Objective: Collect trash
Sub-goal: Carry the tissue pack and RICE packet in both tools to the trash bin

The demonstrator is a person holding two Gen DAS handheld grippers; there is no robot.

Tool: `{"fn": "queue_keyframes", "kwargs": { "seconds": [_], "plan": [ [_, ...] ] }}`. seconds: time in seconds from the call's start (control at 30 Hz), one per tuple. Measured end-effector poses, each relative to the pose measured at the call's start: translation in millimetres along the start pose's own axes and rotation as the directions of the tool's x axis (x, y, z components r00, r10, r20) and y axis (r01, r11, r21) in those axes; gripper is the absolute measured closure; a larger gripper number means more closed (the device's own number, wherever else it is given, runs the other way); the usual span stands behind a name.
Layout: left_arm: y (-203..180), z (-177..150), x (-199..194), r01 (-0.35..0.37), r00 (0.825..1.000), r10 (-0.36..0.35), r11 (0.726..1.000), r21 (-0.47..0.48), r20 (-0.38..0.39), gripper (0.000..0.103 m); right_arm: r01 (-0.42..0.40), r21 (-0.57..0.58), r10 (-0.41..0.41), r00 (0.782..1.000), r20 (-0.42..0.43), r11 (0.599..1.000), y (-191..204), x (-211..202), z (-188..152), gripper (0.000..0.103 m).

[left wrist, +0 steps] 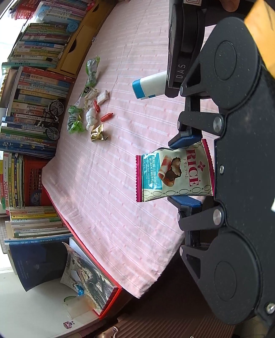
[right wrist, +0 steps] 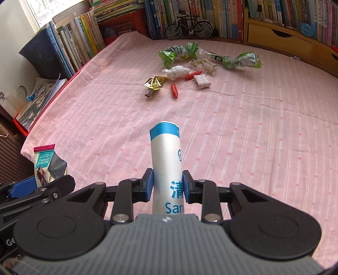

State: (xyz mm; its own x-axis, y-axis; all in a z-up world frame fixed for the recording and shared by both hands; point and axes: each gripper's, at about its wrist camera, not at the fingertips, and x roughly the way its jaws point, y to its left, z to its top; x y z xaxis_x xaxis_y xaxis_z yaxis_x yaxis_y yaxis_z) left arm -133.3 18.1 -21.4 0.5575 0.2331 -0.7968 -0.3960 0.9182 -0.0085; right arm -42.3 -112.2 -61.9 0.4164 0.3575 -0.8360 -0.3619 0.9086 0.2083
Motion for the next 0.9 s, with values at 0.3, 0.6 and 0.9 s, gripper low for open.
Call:
{"fn": "queue_keyframes", "kwargs": {
  "seconds": [0.3, 0.6, 0.9],
  "plan": [
    [44, -53, -8, -0.013, 0.998, 0.012, 1.0, -0.016, -0.056, 0.058, -0.018, -0.036, 0.017, 0.999, -0.04, 0.999, 41, -2, -53, 0.069],
    [81, -100, -3, 0.013, 0.991, -0.022, 0.998, -0.064, -0.13, 0.058, -0.034, -0.077, 0.027, 0.996, -0.086, 0.996, 75, 2, -102, 0.069],
    [100, -126, 15, 0.048, 0.979, -0.067, 0.994, -0.102, -0.191, 0.058, -0.05, -0.074, 0.04, 0.989, -0.142, 0.996, 86, 14, -134, 0.068]
  ]
}}
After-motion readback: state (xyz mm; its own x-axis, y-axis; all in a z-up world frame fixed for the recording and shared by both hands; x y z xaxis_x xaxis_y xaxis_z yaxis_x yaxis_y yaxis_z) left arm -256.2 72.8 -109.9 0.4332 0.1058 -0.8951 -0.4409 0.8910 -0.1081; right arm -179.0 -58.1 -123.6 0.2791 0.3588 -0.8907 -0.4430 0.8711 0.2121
